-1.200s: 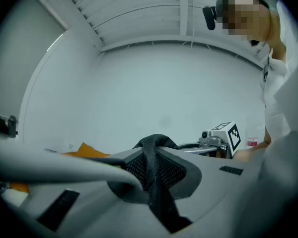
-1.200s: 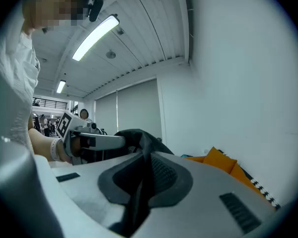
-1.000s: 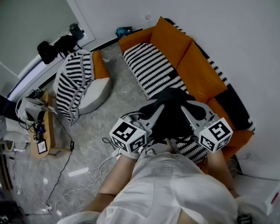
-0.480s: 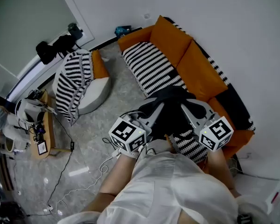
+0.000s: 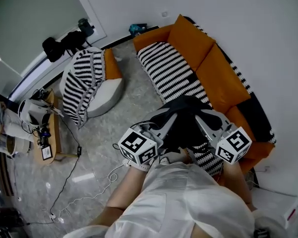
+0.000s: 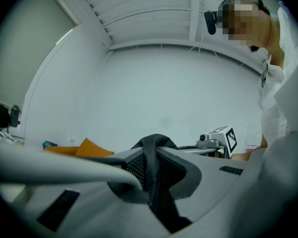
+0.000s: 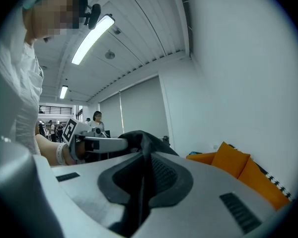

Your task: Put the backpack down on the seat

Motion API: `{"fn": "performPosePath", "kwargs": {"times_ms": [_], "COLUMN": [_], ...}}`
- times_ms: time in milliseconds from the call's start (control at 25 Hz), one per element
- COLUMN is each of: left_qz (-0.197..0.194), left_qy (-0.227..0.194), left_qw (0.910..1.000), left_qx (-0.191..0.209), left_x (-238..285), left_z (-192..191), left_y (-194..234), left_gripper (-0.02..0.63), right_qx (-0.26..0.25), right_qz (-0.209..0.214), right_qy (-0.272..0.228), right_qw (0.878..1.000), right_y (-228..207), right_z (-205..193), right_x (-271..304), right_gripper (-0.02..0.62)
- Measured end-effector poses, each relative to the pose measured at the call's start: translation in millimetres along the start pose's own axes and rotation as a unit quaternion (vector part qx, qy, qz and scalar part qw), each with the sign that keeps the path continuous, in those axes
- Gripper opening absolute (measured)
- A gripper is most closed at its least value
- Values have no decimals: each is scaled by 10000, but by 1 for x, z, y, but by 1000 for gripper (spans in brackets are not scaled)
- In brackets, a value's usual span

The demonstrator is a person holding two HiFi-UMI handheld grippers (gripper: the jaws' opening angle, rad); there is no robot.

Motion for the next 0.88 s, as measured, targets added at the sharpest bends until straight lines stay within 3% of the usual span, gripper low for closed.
{"fn": "performPosePath", "kwargs": {"times_ms": [480,880], "left_qz": [7,219], "left_qy": [-111,-276], "left_qw": [9999,9993], "left_qx": [52,97], "left_x": [-43,-10], "left_z": [28,78], "left_y": [54,129], "left_gripper": [46,46], "right_qx": [115,138], "right_qz": [199,320], "right_qy": [-44,-201], "right_qw": [9997,9992], "right_y": [23,-32], "right_z": [15,36], "right_x": [68,145], "right_gripper": [38,39]}}
Point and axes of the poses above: the fingertips, and each gripper's own axes: x forward along the fingers, y to its left, z out of its top, the point moved 2 cm from there along -x, backward along the fingers, and after that the axes turned 9 degrees about -x, right-handed, at the moved point
